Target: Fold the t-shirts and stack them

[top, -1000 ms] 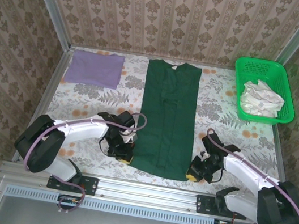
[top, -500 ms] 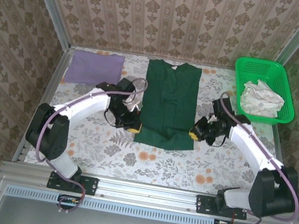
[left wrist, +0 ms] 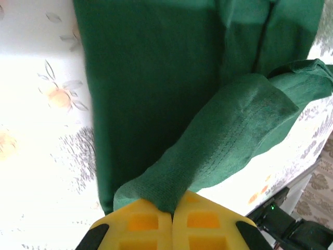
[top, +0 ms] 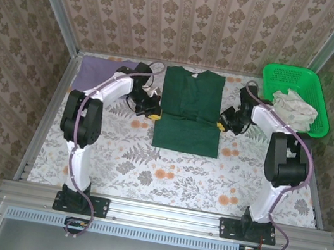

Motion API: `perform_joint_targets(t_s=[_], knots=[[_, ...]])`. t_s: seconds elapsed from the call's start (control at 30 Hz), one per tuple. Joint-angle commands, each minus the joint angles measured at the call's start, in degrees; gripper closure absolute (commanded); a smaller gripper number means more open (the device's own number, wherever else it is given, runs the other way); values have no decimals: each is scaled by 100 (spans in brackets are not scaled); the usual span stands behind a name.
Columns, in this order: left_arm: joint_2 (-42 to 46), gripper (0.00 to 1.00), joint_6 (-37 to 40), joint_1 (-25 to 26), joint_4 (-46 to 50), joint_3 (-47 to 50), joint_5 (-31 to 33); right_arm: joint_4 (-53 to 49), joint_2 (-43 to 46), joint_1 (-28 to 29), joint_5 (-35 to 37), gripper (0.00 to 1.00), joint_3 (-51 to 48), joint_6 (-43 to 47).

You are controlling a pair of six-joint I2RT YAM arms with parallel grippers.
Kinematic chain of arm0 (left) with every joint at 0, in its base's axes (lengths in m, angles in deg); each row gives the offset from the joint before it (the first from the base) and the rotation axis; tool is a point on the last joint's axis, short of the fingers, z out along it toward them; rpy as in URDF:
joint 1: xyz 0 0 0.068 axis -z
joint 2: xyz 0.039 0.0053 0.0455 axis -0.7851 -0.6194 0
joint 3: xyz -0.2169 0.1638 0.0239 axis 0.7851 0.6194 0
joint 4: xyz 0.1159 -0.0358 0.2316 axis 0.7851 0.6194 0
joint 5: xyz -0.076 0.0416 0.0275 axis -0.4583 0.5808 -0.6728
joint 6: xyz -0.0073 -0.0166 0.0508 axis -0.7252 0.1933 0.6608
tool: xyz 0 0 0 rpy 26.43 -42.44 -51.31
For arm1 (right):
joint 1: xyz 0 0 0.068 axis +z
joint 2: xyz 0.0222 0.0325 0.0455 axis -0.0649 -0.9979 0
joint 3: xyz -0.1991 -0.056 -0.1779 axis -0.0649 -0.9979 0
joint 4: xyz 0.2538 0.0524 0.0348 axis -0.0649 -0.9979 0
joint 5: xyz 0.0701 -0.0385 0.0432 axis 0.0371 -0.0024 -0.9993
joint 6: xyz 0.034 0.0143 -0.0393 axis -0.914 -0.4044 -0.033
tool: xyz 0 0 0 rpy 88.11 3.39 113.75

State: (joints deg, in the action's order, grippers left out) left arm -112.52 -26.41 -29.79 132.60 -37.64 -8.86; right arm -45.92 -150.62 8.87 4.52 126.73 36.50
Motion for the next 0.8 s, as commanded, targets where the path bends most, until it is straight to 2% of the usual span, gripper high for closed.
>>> perform_joint_targets(t_s=[0.0, 0.2, 0.53, 0.7, 0.77], knots=[[-428, 100, 104, -135, 304, -563, -76, -311, -418, 4, 42, 100, 556, 180], [-1049, 100, 186, -267, 650, -1366, -178, -771, -1010, 4, 227, 100, 1324, 391], [-1654, 96, 277, -321, 894, -2104, -607, -1025, -1491, -22, 280, 100, 1921, 291], [-1922, 96, -95, -472, 914, -2432, -358, -1243, -1810, -53, 249, 75, 2437, 188], [-1890, 93, -331, -527, 774, -2415, -205, -1329, -1911, -58, 234, 73, 2676, 190]])
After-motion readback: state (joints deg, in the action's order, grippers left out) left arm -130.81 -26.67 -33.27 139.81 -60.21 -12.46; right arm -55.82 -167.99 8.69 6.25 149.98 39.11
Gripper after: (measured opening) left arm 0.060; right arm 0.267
